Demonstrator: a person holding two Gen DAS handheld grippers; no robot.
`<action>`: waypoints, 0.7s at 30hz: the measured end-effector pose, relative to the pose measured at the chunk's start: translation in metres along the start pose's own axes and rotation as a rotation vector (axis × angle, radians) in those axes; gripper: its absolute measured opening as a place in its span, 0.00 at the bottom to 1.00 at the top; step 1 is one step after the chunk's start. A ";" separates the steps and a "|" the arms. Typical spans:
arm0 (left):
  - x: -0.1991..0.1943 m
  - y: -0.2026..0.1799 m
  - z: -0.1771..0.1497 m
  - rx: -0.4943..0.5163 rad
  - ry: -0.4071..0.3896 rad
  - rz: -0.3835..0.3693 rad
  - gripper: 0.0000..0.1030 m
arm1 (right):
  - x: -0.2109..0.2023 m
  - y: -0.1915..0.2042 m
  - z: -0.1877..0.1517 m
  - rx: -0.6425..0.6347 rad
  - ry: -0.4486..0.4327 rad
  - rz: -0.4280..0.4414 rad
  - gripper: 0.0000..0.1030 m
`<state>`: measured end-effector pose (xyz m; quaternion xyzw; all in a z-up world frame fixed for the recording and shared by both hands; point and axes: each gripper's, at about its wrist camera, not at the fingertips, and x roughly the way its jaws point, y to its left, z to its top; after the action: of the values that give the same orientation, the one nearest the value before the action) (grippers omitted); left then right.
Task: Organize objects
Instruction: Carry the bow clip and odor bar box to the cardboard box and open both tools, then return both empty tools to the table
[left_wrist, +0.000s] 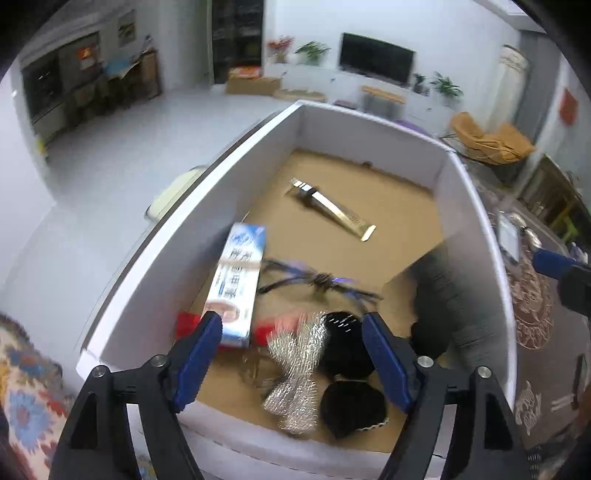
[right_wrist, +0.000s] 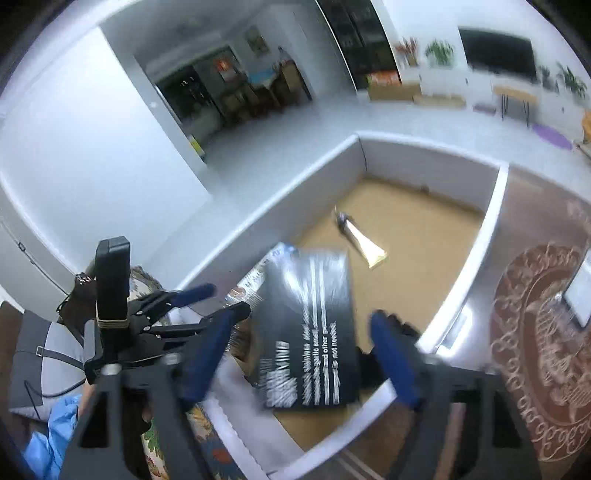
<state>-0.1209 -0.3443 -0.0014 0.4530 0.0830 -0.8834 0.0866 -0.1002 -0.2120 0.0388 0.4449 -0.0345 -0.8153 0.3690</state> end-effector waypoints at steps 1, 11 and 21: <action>-0.001 0.001 -0.004 -0.010 -0.006 -0.017 0.75 | -0.005 -0.004 -0.005 0.007 -0.016 0.001 0.80; -0.061 -0.098 -0.040 0.129 -0.176 -0.216 0.82 | -0.070 -0.169 -0.143 0.018 -0.030 -0.539 0.98; -0.071 -0.282 -0.095 0.413 -0.080 -0.539 1.00 | -0.158 -0.278 -0.219 0.179 -0.017 -0.770 0.98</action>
<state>-0.0696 -0.0438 0.0214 0.3876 0.0158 -0.8898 -0.2403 -0.0416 0.1492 -0.0893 0.4491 0.0610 -0.8914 -0.0045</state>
